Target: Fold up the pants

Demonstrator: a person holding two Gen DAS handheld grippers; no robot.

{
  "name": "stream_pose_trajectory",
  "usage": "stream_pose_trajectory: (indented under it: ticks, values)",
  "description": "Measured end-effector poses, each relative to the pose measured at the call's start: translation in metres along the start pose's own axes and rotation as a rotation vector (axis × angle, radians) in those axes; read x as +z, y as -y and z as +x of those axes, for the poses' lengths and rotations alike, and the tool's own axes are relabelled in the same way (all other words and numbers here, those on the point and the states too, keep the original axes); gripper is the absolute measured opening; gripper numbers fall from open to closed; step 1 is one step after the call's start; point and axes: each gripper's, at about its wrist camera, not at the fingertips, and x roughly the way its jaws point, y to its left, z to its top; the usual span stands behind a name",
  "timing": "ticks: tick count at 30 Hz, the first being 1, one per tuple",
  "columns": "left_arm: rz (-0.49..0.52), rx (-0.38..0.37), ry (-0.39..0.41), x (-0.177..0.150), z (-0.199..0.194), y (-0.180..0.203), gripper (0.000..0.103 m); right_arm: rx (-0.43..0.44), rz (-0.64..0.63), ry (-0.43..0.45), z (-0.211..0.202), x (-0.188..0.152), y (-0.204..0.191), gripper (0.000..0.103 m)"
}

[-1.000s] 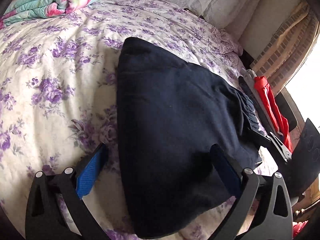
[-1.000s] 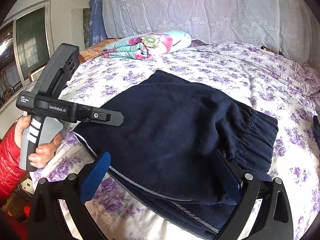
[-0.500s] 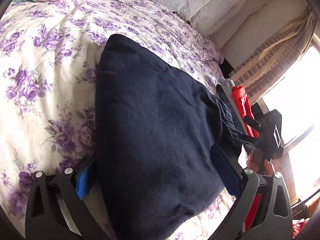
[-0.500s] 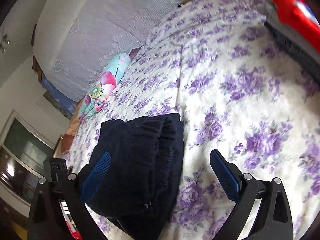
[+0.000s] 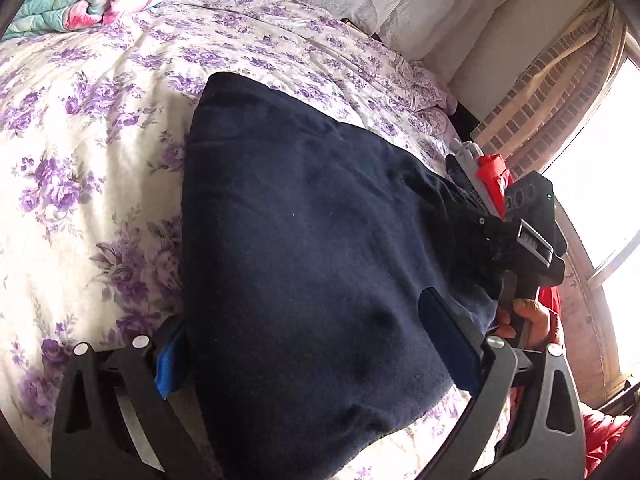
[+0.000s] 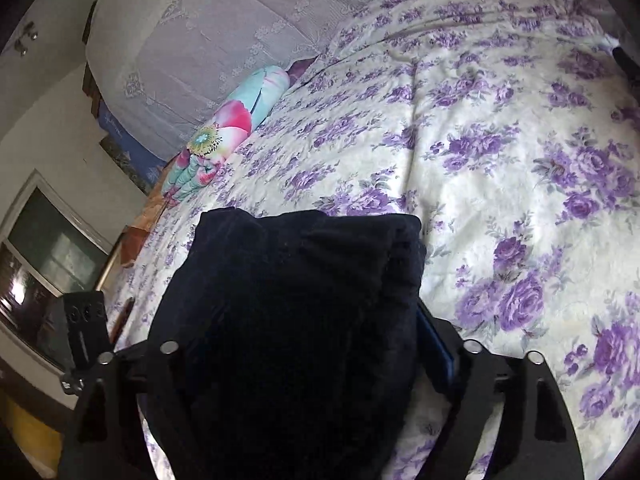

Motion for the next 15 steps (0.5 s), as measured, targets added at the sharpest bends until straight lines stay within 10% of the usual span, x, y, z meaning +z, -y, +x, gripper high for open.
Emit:
stream_pose_trajectory:
  ticks: [6,15]
  values:
    - [0.044,0.109,0.077,-0.009,-0.012,0.019,0.06,-0.118,-0.197,0.086,-0.014,-0.01,-0.035,0.057]
    - [-0.071,0.078,0.052,0.0,-0.001,0.004,0.052,-0.097,-0.133,0.062,-0.011,-0.005,-0.021,0.056]
